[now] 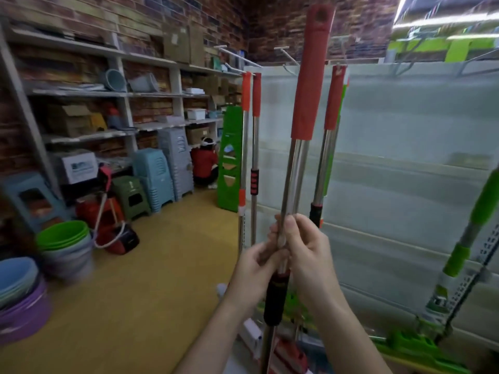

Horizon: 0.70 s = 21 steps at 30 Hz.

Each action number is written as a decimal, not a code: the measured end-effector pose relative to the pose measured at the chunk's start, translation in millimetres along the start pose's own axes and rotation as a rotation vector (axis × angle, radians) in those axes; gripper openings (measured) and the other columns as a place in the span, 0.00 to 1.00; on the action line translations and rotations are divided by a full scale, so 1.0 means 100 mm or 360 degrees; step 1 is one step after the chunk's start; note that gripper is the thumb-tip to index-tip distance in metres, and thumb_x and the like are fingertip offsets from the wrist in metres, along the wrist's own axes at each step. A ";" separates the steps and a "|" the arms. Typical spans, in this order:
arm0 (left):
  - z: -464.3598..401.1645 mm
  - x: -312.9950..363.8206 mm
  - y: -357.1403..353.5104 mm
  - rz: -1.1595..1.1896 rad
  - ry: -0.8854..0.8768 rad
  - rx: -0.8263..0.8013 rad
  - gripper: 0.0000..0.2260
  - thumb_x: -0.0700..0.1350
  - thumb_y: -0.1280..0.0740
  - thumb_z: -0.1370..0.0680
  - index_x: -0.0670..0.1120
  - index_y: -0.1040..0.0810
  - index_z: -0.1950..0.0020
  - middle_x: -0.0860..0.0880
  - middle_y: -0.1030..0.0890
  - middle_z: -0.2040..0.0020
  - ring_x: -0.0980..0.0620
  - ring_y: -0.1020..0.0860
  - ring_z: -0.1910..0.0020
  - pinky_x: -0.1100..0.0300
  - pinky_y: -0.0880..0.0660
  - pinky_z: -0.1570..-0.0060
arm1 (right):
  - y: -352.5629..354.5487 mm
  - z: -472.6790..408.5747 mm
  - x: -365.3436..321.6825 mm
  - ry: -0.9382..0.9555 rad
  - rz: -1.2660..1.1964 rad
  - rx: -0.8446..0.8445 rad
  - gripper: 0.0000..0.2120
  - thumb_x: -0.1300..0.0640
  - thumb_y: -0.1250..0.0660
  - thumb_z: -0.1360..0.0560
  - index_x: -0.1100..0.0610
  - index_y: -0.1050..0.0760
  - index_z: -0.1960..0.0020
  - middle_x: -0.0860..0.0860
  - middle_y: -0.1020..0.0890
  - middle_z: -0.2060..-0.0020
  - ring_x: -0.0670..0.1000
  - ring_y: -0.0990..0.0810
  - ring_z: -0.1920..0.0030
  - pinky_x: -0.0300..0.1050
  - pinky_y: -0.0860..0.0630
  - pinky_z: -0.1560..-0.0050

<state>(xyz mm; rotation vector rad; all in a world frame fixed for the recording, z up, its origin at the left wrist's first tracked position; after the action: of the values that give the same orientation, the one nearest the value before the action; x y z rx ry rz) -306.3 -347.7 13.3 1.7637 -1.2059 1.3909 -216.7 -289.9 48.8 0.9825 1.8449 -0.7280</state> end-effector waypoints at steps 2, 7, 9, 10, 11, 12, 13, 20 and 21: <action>-0.06 0.01 0.15 -0.0002 0.0008 0.0060 0.11 0.49 0.32 0.23 0.46 0.15 0.46 0.49 0.11 0.52 0.52 0.14 0.50 0.60 0.19 0.51 | -0.12 -0.10 0.03 0.0001 -0.0030 -0.0032 0.15 0.48 0.37 0.20 0.59 0.20 0.50 0.50 0.16 0.61 0.47 0.17 0.58 0.42 0.20 0.58; -0.26 0.02 0.49 -0.0033 0.0001 0.0168 0.10 0.42 0.33 0.19 0.43 0.17 0.41 0.46 0.12 0.48 0.50 0.14 0.47 0.54 0.18 0.46 | -0.44 -0.34 0.13 -0.0037 -0.0070 -0.0103 0.12 0.53 0.38 0.17 0.60 0.20 0.49 0.56 0.15 0.57 0.49 0.16 0.57 0.43 0.21 0.59; -0.34 0.01 0.59 -0.0034 0.0013 0.0215 0.10 0.42 0.33 0.19 0.43 0.17 0.40 0.45 0.12 0.47 0.51 0.14 0.47 0.54 0.19 0.45 | -0.56 -0.43 0.18 -0.0040 -0.0083 -0.0126 0.13 0.53 0.38 0.17 0.62 0.20 0.47 0.55 0.15 0.57 0.47 0.16 0.57 0.40 0.20 0.57; -0.38 0.00 0.64 -0.0038 0.0023 0.0240 0.10 0.42 0.33 0.19 0.43 0.17 0.41 0.44 0.12 0.46 0.51 0.15 0.47 0.53 0.19 0.45 | -0.61 -0.47 0.21 -0.0042 -0.0088 -0.0126 0.13 0.53 0.38 0.17 0.63 0.21 0.47 0.53 0.15 0.57 0.45 0.16 0.57 0.40 0.19 0.55; -0.44 -0.03 0.71 -0.0047 0.0030 0.0267 0.09 0.41 0.34 0.19 0.42 0.17 0.41 0.43 0.13 0.46 0.51 0.15 0.47 0.52 0.20 0.44 | -0.69 -0.54 0.26 -0.0047 -0.0097 -0.0127 0.13 0.54 0.38 0.17 0.63 0.21 0.46 0.53 0.16 0.57 0.44 0.16 0.57 0.40 0.19 0.54; -0.48 -0.04 0.75 -0.0056 0.0030 0.0276 0.09 0.41 0.34 0.19 0.42 0.17 0.41 0.43 0.13 0.46 0.51 0.15 0.47 0.52 0.20 0.44 | -0.73 -0.58 0.29 -0.0047 -0.0100 -0.0124 0.13 0.54 0.38 0.17 0.64 0.21 0.46 0.52 0.16 0.58 0.43 0.17 0.58 0.39 0.19 0.54; -0.53 -0.07 0.80 -0.0062 0.0034 0.0280 0.09 0.40 0.34 0.19 0.42 0.17 0.41 0.43 0.13 0.46 0.51 0.15 0.47 0.52 0.19 0.44 | -0.77 -0.62 0.33 -0.0044 -0.0098 -0.0121 0.13 0.54 0.38 0.17 0.64 0.21 0.46 0.51 0.16 0.58 0.42 0.17 0.58 0.39 0.19 0.54; -1.02 -0.29 1.15 -0.0031 0.0076 0.0229 0.11 0.43 0.34 0.19 0.43 0.18 0.40 0.45 0.13 0.45 0.48 0.15 0.44 0.53 0.19 0.43 | -1.07 -1.09 0.72 -0.0101 -0.0134 -0.0081 0.14 0.53 0.38 0.17 0.63 0.20 0.47 0.51 0.16 0.59 0.42 0.17 0.60 0.38 0.20 0.56; -1.09 -0.33 1.18 -0.0012 0.0080 0.0214 0.12 0.45 0.33 0.20 0.43 0.18 0.40 0.44 0.13 0.45 0.47 0.15 0.43 0.53 0.19 0.43 | -1.11 -1.15 0.78 -0.0107 -0.0136 -0.0068 0.14 0.54 0.38 0.17 0.63 0.20 0.48 0.52 0.16 0.59 0.42 0.17 0.60 0.38 0.20 0.57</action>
<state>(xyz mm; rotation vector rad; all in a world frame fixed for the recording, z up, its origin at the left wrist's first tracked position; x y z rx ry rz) -461.1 -294.8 3.0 1.8100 -1.1011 1.5340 -383.2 -229.9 37.1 0.8460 1.8454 -0.7606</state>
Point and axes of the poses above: each hand's wrist, its own z-axis away from the middle knuckle, its own y-axis out of the back of the hand, x = y × z, the point moved 1 cm from there along -z, towards the middle knuckle
